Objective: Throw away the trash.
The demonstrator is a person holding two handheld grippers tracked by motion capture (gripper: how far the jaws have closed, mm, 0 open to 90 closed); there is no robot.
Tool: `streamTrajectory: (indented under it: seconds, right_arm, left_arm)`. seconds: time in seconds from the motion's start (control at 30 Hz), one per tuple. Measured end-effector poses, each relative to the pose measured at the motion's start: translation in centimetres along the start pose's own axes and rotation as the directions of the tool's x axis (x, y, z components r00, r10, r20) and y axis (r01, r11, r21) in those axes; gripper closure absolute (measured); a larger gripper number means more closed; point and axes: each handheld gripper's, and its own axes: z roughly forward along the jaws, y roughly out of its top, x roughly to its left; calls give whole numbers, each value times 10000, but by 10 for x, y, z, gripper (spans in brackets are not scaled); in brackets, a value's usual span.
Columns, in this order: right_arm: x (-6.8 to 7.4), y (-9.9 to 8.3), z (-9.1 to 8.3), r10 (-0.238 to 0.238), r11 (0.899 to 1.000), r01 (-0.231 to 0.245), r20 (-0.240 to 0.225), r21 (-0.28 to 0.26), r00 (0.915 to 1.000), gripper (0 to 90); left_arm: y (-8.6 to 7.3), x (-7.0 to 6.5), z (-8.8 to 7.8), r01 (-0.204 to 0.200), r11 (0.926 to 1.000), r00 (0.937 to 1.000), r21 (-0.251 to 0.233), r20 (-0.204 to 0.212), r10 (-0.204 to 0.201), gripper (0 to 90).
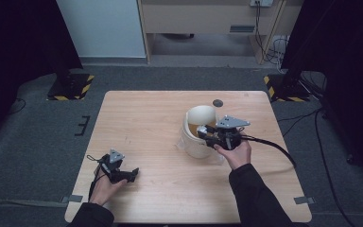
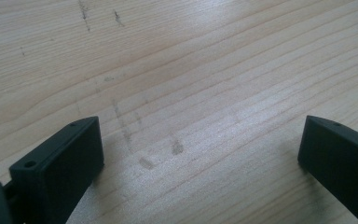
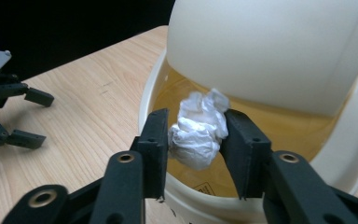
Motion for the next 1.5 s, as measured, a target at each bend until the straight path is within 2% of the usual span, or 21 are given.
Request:
streamTrajectory:
  seconds: [0.33, 0.6, 0.67, 0.8, 0.93, 1.2, 1.33, 1.5]
  right_arm:
    - [0, 2, -7, 113, 9996, -113, 3, -251, 9999, 571]
    - [2, 4, -26, 157, 9982, -159, -33, -571, 9999, 502]
    - [4, 2, -35, 53, 9983, -57, -67, -580, 10000, 452]
    - [1, -7, -47, 384, 9965, -394, -151, -736, 9991, 407]
    - [-5, -23, -57, 490, 9974, -487, 40, -528, 9988, 375]
    - [-24, -56, -72, 968, 9953, -971, 546, 36, 9938, 294]
    - [-32, -69, -71, 1197, 9907, -1252, 968, 526, 9881, 255]
    - [-44, -83, -68, 1137, 9850, -1303, 1422, 1134, 9833, 228]
  left_arm:
    - [0, 0, 0, -1, 10000, 10000, 0, 2, 1, 0]
    - [0, 0, 0, 0, 10000, 10000, -1, 0, 0, 0]
    - [0, 0, 0, 0, 10000, 10000, -3, -1, 0, 0]
    - [0, 0, 0, -1, 10000, 10000, -2, -4, 1, 0]
    - [0, 0, 0, 1, 10000, 10000, -4, -5, -1, 0]
    - [0, 0, 0, 12, 10000, 10000, -9, -21, -12, 0]
    - [0, -1, 0, 18, 10000, 10000, -10, -24, -18, 0]
    - [0, -1, 0, 20, 10000, 10000, -9, -25, -20, 0]
